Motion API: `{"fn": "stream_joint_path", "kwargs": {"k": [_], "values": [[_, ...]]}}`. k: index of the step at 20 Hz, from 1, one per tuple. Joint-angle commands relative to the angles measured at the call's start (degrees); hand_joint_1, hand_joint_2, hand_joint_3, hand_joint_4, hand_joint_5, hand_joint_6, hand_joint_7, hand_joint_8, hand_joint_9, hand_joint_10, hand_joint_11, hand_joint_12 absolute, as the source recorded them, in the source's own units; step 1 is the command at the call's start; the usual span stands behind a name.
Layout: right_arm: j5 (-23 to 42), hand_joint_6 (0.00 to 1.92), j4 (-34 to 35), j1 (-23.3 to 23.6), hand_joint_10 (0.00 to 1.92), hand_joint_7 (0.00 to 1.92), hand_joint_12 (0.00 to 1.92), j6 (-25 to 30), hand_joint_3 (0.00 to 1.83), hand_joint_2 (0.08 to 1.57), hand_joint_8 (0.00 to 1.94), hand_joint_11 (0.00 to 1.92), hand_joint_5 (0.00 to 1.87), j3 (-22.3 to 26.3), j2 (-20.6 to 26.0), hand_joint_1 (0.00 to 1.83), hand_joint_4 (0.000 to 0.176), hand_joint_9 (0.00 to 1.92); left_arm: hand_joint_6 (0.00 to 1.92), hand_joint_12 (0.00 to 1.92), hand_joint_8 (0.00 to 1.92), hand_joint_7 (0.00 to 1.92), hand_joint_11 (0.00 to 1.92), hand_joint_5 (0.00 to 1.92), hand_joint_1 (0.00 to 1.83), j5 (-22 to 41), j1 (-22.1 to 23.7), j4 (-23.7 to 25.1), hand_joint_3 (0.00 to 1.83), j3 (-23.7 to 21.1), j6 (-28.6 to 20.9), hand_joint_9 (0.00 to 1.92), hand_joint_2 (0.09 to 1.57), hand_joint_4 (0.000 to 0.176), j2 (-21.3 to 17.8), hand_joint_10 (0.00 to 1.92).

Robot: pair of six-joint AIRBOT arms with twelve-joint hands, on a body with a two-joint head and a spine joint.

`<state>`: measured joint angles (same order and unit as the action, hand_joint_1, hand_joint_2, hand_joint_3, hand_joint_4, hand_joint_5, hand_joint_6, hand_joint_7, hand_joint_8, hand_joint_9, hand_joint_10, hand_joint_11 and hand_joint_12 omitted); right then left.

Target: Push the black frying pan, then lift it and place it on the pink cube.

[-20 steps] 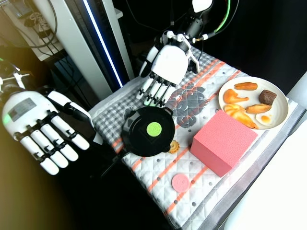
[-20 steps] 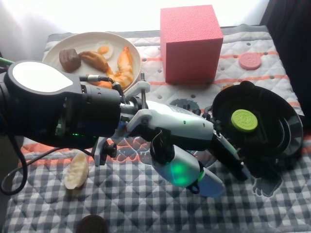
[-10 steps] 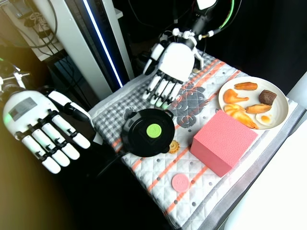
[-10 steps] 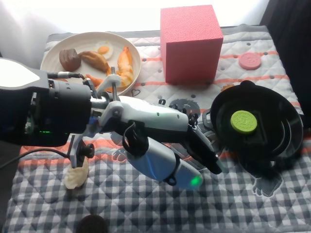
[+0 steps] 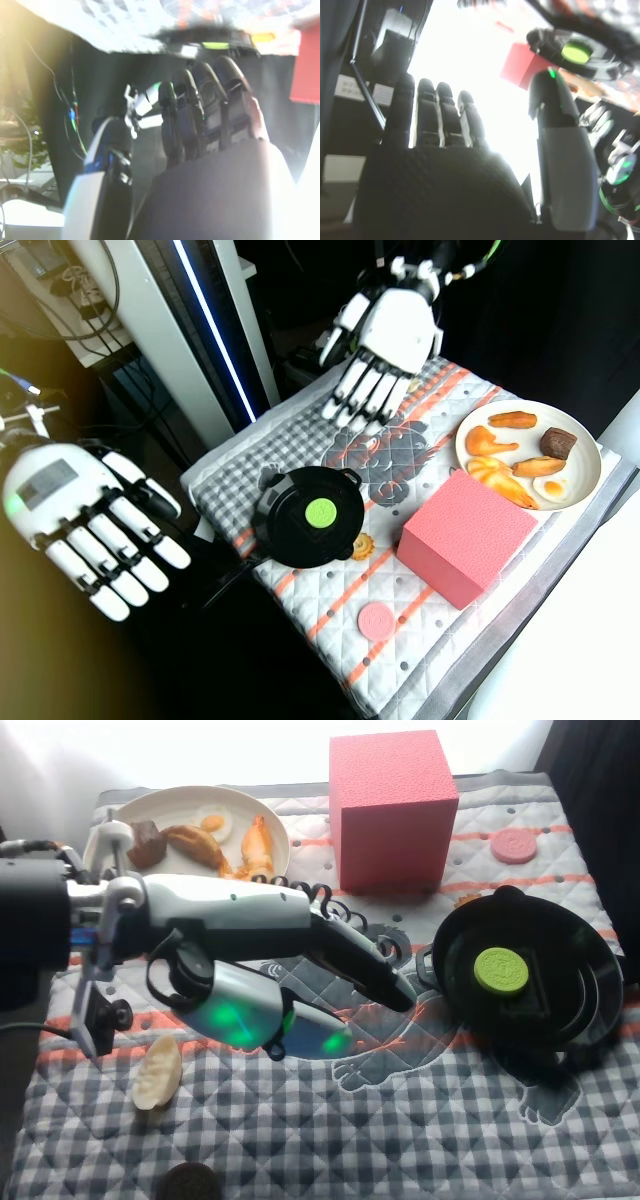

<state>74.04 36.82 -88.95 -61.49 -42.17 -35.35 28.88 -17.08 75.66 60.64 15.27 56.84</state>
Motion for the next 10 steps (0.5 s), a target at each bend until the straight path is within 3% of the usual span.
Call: {"fn": "stream_joint_path", "kwargs": {"k": [1,4,8,10], "values": [[3.02,0.00,0.86,1.33,0.00,0.00,0.00,-0.86,0.00,1.16,0.00,0.00,0.00,-1.15,0.07,0.71,0.000,0.00,0.08,1.14,0.02,0.57,0.00,0.52,0.58,3.29,0.30,-4.53,0.00,-0.29,0.63,0.34,1.30,0.000,-1.01,0.39],[-3.01,0.00,0.84,4.86,0.00,0.00,0.00,-2.82,0.00,1.15,0.00,0.00,0.00,-3.57,-1.40,0.75,0.000,0.00,0.08,1.19,0.00,0.51,0.00,0.49,0.53,3.63,-0.45,-8.65,0.01,-0.90,3.93,0.35,1.32,0.000,-2.53,0.33],[-12.38,0.00,0.87,10.60,0.00,0.00,0.00,-5.55,0.00,1.14,0.00,0.00,0.00,-7.98,-4.86,0.79,0.000,0.00,0.12,1.24,0.01,0.53,0.00,0.50,0.54,4.08,-0.65,-10.68,0.00,-1.56,5.48,0.38,1.31,0.000,-3.89,0.30],[-15.87,0.00,0.94,12.63,0.00,0.00,0.00,-5.84,0.00,1.14,0.00,0.00,0.00,-10.07,-6.70,0.80,0.000,0.00,0.29,1.25,0.01,0.56,0.00,0.46,0.56,4.27,-0.82,-11.29,0.00,-1.73,5.77,0.36,1.31,0.000,-4.26,0.41]]}}
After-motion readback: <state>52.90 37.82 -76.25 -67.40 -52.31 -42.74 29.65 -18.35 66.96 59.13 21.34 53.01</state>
